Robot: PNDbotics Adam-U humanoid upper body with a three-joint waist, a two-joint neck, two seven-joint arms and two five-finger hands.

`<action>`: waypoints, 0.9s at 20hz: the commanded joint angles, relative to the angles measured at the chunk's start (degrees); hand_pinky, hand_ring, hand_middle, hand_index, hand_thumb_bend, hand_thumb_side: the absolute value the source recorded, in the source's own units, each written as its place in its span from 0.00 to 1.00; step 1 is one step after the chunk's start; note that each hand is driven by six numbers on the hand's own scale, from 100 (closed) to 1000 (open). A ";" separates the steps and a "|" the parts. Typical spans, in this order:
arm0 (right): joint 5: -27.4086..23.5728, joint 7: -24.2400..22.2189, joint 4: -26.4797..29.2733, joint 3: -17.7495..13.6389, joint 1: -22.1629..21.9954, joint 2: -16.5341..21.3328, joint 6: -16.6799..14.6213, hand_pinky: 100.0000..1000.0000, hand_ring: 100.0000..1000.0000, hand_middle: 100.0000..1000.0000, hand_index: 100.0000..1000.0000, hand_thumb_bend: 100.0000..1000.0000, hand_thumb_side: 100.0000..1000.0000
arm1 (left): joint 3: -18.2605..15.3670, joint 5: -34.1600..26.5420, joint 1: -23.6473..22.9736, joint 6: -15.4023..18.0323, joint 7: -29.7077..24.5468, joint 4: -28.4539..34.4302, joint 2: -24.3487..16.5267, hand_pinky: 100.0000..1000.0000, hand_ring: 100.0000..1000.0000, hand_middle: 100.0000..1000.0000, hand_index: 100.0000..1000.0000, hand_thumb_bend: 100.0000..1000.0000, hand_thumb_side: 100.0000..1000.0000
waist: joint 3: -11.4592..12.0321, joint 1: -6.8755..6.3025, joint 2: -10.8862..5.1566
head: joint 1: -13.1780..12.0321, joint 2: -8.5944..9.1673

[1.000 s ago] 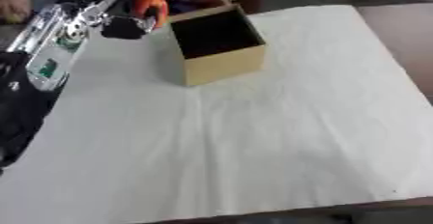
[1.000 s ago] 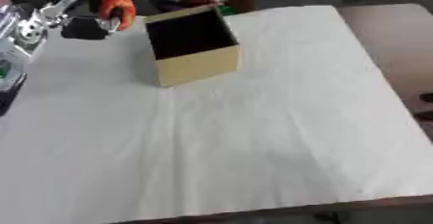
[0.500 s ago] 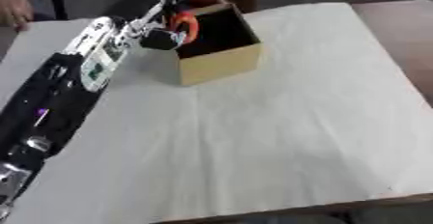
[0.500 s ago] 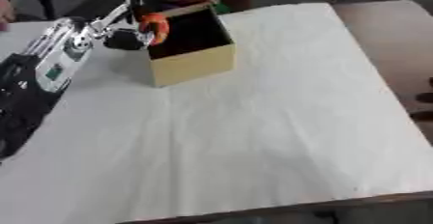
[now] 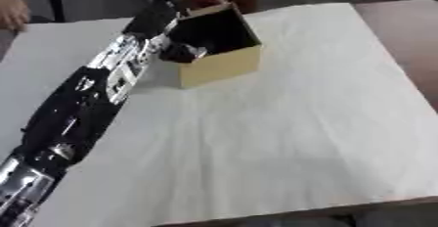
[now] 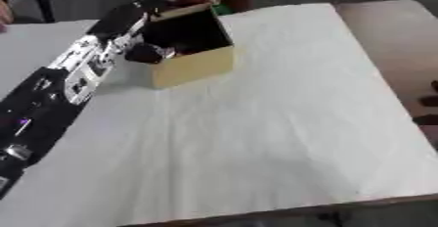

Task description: Pick up objects on the table and place them in the box.

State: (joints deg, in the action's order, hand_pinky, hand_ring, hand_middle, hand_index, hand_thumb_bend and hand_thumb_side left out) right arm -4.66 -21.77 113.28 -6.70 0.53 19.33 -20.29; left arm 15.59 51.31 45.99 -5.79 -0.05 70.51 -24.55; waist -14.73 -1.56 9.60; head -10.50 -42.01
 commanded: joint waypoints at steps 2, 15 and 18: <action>-0.25 0.03 0.43 -0.49 0.48 0.57 -0.15 0.69 1.00 0.72 0.96 0.00 0.41 | -1.64 -7.22 -1.10 -1.55 4.37 10.00 -3.62 0.78 0.65 0.63 0.88 0.14 0.81 | 0.51 0.25 -0.58 | 0.17 0.57; 0.39 1.11 0.76 -1.38 0.52 0.40 -0.27 0.69 1.00 0.72 0.96 0.00 0.41 | -15.24 -33.00 -24.64 -4.65 16.27 43.64 -7.48 0.77 0.59 0.54 0.81 0.03 0.71 | 3.35 0.53 0.28 | 0.79 0.52; 0.58 1.20 0.82 -1.45 0.48 0.30 -0.32 0.69 1.00 0.72 0.96 0.00 0.41 | -16.76 -35.03 -28.17 -1.63 18.17 44.03 -5.28 0.77 0.59 0.55 0.82 0.00 0.74 | 3.93 0.68 0.45 | -0.67 0.35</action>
State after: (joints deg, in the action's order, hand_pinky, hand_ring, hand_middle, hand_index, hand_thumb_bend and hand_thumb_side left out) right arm -4.39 -20.85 113.27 -7.57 0.53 18.94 -20.59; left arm 0.16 17.35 17.45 -8.59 17.31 113.14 -29.63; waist -10.78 -0.93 10.63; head -10.64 -41.75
